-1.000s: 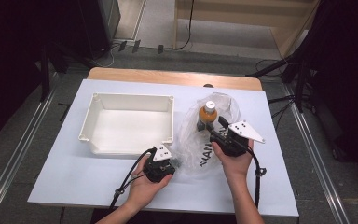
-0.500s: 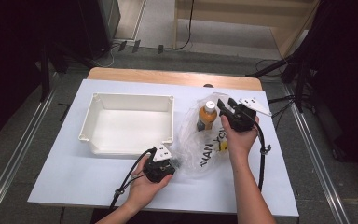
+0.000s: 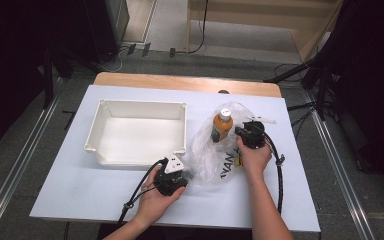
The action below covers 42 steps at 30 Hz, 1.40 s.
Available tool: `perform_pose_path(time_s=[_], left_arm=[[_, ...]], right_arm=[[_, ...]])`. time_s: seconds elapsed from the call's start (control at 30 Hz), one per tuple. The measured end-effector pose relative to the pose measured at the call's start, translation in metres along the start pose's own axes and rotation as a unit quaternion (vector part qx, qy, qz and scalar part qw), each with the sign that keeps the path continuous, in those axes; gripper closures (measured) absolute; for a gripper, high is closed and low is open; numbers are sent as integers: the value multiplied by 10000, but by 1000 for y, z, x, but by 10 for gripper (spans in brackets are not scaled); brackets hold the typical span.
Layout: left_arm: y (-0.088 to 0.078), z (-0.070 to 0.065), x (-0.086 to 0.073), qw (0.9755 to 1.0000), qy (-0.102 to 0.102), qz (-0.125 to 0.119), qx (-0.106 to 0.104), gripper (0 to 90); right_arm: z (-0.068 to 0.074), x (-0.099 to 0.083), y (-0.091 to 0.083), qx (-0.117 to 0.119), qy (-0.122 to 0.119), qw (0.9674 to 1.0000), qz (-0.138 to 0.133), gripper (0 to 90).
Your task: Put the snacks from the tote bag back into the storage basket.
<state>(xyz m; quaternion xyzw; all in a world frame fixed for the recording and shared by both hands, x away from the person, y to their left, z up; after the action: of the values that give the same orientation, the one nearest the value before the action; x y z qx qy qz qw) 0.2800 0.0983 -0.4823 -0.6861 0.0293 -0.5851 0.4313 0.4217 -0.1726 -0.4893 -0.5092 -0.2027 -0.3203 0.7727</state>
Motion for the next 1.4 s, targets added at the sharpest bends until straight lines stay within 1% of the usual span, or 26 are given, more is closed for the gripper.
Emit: perform_pose_path(time_s=[0.03, 0.07, 0.13, 0.2, 0.23, 0.27, 0.33, 0.43, 0.5, 0.67, 0.73, 0.77, 0.8, 0.87, 0.9, 0.93, 0.97, 1.0, 1.03, 1.1, 1.13, 1.2, 1.23, 1.3, 1.37, 1.4], left_arm=[[0, 0, 0, 10000, 5, 8, 6, 854], [0, 0, 0, 10000, 3, 9, 14, 854], [0, 0, 0, 10000, -11, 8, 21, 854], [0, 0, 0, 10000, -20, 14, 35, 849], [0, 0, 0, 10000, -19, 14, 35, 848], [0, 0, 0, 10000, -20, 14, 34, 848], [0, 0, 0, 10000, -17, 12, 33, 848], [0, 0, 0, 10000, -18, 13, 30, 846], [0, 0, 0, 10000, -20, 10, 29, 842], [-1, 1, 0, 10000, -45, -25, 41, 826], [-1, 0, 0, 10000, -41, -47, 51, 825], [-1, 0, 0, 10000, -41, -47, 51, 825], [-1, 0, 0, 10000, -40, -62, 51, 825], [-2, 0, -1, 9999, -40, -85, 45, 824], [-2, 0, -1, 9999, -40, -93, 35, 823], [-2, 0, -1, 9999, -41, -101, 31, 822], [-2, 0, -1, 9999, -41, -101, 31, 822], [-2, 0, -1, 9999, -40, -109, 25, 822], [-2, 1, -1, 9999, -43, -123, 23, 822], [-2, 1, -1, 9999, -57, -143, 17, 822], [-2, 1, -1, 9999, -57, -143, 17, 821], [-2, 1, -1, 9999, -55, -150, 15, 821], [-2, 1, -1, 9999, -55, -150, 15, 821], [-3, 1, -1, 9999, -47, -148, 14, 821], [-3, 1, -1, 9999, -38, -143, 14, 821], [-3, 1, -1, 9999, -32, -145, 12, 821]], right_arm=[[-4, -1, 0, 30, 84, 10000, 22, 900], [-5, 0, -1, -16, 113, 9999, 47, 900], [-5, 1, -3, -187, -30, 9998, 51, 900], [-8, 1, -5, -287, -2, 9995, 87, 900], [-9, 2, -7, -299, 22, 9995, 76, 872], [-12, 1, -10, -126, 18, 9999, 20, 830], [-12, -1, -16, 138, -32, 9999, -95, 786], [-7, -5, -37, 506, -244, 9972, -487, 716], [-1, -7, -53, 724, -386, 9940, -722, 697], [15, -11, -91, 1266, -617, 9831, -1174, 678], [20, -14, -98, 1421, -638, 9805, -1201, 678], [20, -14, -98, 1421, -638, 9805, -1201, 678], [26, -23, -100, 1595, -663, 9792, -1069, 691], [30, -35, -95, 1698, -730, 9794, -816, 716], [32, -42, -90, 1675, -841, 9800, -670, 733], [34, -50, -84, 1581, -964, 9812, -549, 753], [35, -57, -75, 1382, -1092, 9837, -366, 767], [34, -62, -67, 1210, -1142, 9859, -200, 783], [33, -64, -62, 1078, -1135, 9876, -97, 797], [29, -68, -49, 676, -1058, 9919, 166, 822], [27, -69, -46, 608, -967, 9932, 218, 823], [28, -67, -46, 517, -1006, 9934, 184, 818], [28, -67, -46, 517, -1006, 9934, 184, 818], [27, -68, -50, 711, -1030, 9920, 134, 768], [28, -66, -57, 957, -1087, 9894, -45, 755], [29, -65, -60, 1023, -1120, 9883, -140, 755]])
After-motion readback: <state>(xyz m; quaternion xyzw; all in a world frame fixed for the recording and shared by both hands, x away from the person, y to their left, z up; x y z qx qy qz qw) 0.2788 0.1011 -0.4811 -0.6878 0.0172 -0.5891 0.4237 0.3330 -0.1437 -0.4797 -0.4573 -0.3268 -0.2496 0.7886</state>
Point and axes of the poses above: each handheld gripper's, and its own axes: y roughly forward along the jaws, x roughly out of its top, z roughly to its left, the point moved 1 cm from there along y, roughly forward along the jaws, and after that the axes turned 15 degrees about y, right-handed, at the moved point
